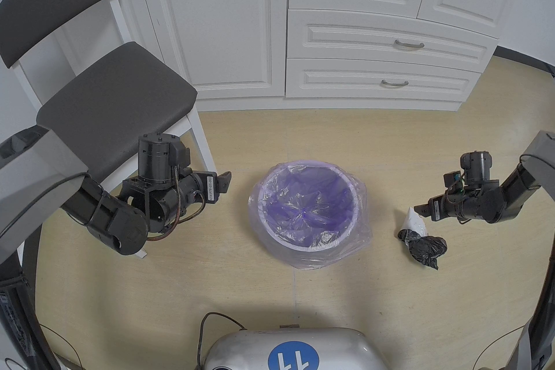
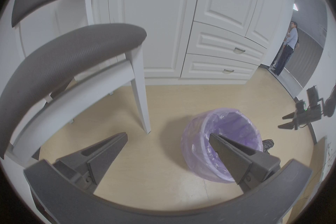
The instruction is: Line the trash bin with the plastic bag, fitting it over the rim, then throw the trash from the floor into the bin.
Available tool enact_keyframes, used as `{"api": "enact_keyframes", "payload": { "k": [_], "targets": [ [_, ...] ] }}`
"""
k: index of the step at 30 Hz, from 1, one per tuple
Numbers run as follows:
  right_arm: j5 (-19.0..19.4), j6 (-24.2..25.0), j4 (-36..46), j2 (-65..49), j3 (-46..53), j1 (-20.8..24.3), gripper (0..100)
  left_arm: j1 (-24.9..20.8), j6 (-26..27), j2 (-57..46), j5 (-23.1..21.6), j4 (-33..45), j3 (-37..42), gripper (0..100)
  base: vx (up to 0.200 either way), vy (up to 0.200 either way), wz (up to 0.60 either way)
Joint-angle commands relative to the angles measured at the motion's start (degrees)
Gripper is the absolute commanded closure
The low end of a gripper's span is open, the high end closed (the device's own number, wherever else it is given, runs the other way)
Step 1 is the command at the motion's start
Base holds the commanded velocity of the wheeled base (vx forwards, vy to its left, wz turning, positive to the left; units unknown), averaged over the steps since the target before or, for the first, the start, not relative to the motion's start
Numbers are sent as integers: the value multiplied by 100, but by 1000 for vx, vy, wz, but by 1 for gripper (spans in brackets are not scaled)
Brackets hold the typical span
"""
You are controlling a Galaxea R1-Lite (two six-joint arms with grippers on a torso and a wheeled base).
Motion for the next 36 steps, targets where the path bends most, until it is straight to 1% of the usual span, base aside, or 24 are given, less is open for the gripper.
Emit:
{"api": "enact_keyframes", "payload": {
  "k": [1,6,10,15,17,18,19,20,21,22,27,28,29,31,36],
  "targets": [
    [17,-34,-188,947,-233,-312,0,20,110,-357,-8,-198,218,0,0,0,0],
    [104,-43,-196,1535,-523,-338,0,-7,110,-330,-8,-347,262,0,0,0,0],
    [140,-26,-170,1799,-761,-426,0,-16,128,-304,1,-409,279,0,0,0,0],
    [245,45,50,2124,-1139,-505,0,-51,128,-260,1,-417,271,0,0,0,0],
    [351,194,269,2142,-1262,-505,0,-77,128,-225,19,-426,271,0,0,0,0],
    [430,414,463,2168,-1429,-505,0,-86,128,-207,27,-453,271,0,0,0,0],
    [430,414,463,2168,-1429,-505,0,-86,128,-207,27,-453,271,0,0,0,0],
    [438,686,691,2212,-1657,-505,0,-103,137,-190,27,-488,271,0,0,0,0],
    [438,730,735,2221,-1692,-505,0,-103,128,-181,27,-488,271,0,0,0,0],
    [438,968,955,2274,-1930,-505,0,-103,128,-155,27,-488,262,0,0,0,0],
    [438,1847,1500,2520,-2782,-435,0,-103,128,-155,27,-488,253,0,0,0,0],
    [438,1847,1500,2520,-2782,-435,0,-103,128,-155,27,-488,253,0,0,0,0],
    [386,2145,1623,2713,-3107,-382,0,-103,128,-155,27,-488,253,0,0,0,0],
    [368,2251,1640,2906,-3336,-356,0,-103,128,-146,27,-488,253,0,0,0,0],
    [368,2233,1676,2986,-3433,-356,0,-103,128,-120,27,-488,244,0,0,0,0]
  ]
}}
